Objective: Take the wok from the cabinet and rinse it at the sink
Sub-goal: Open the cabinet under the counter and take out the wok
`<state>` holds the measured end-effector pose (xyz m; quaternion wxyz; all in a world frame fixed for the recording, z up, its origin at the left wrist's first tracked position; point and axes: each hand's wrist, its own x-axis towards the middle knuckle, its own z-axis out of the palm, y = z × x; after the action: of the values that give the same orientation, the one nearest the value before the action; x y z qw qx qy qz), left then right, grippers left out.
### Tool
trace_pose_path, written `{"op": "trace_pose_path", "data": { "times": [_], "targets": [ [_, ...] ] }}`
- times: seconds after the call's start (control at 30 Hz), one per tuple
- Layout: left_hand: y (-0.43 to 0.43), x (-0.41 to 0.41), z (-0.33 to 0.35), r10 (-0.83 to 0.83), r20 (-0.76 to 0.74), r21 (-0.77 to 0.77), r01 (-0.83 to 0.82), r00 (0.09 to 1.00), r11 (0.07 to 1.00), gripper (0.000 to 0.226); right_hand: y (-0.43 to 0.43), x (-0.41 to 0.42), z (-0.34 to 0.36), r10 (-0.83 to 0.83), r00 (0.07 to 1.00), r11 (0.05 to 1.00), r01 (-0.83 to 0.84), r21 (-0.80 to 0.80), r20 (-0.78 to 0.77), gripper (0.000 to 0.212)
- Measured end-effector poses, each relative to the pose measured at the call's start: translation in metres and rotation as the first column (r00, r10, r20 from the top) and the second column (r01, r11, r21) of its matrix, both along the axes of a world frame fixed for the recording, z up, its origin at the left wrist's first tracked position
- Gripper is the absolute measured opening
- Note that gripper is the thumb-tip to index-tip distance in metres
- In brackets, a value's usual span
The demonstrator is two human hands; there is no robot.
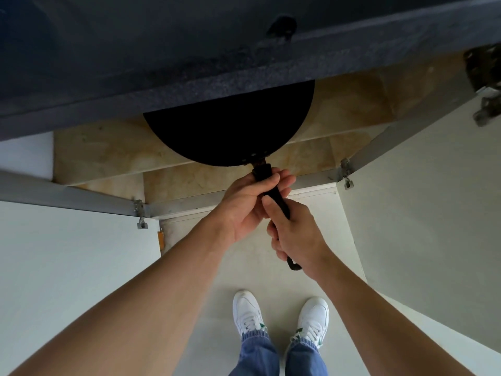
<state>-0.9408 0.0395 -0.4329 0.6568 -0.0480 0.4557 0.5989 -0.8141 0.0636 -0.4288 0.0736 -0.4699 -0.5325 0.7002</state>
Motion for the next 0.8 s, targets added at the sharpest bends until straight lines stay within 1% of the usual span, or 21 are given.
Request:
{"op": "trace_pose_path", "data": {
  "times": [0.07,0.13,0.23,0.4,0.53,0.67,0.73,0.8],
  "targets": [
    [-0.006,0.001,0.001,-0.007,0.007,-0.002,0.007,1.0,1.0,0.022,-0.008,0.002,0.0,-0.009,1.0,0.999,0.009,0.048,0.008,0.044],
    [-0.016,0.006,0.007,-0.009,0.023,-0.017,0.01,1.0,1.0,0.027,-0.02,0.01,0.005,-0.01,1.0,0.997,0.007,0.08,0.03,0.044],
    [-0.037,0.022,0.022,-0.053,0.004,-0.053,0.053,0.999,0.997,0.033,-0.043,0.027,0.02,-0.021,0.998,0.999,0.018,0.042,0.062,0.039],
    [-0.078,0.059,0.056,-0.05,0.067,-0.122,0.058,0.997,0.991,0.027,-0.089,0.06,0.059,-0.068,0.99,0.996,0.074,-0.047,0.127,0.04],
    [-0.116,0.089,0.09,-0.085,0.109,-0.177,0.103,0.99,0.979,0.021,-0.132,0.088,0.095,-0.057,0.971,0.998,0.063,-0.019,0.231,0.042],
    [-0.154,0.119,0.126,-0.168,0.091,-0.215,0.184,0.982,0.959,0.019,-0.175,0.12,0.13,-0.076,0.965,0.995,0.09,-0.042,0.25,0.04],
    [-0.174,0.136,0.141,-0.194,0.09,-0.223,0.209,0.977,0.952,0.019,-0.197,0.136,0.146,-0.082,0.956,0.994,0.098,-0.042,0.281,0.04],
    [-0.195,0.154,0.155,-0.203,0.091,-0.23,0.219,0.975,0.948,0.019,-0.219,0.151,0.163,-0.106,0.955,0.99,0.127,-0.062,0.277,0.038]
  ]
}}
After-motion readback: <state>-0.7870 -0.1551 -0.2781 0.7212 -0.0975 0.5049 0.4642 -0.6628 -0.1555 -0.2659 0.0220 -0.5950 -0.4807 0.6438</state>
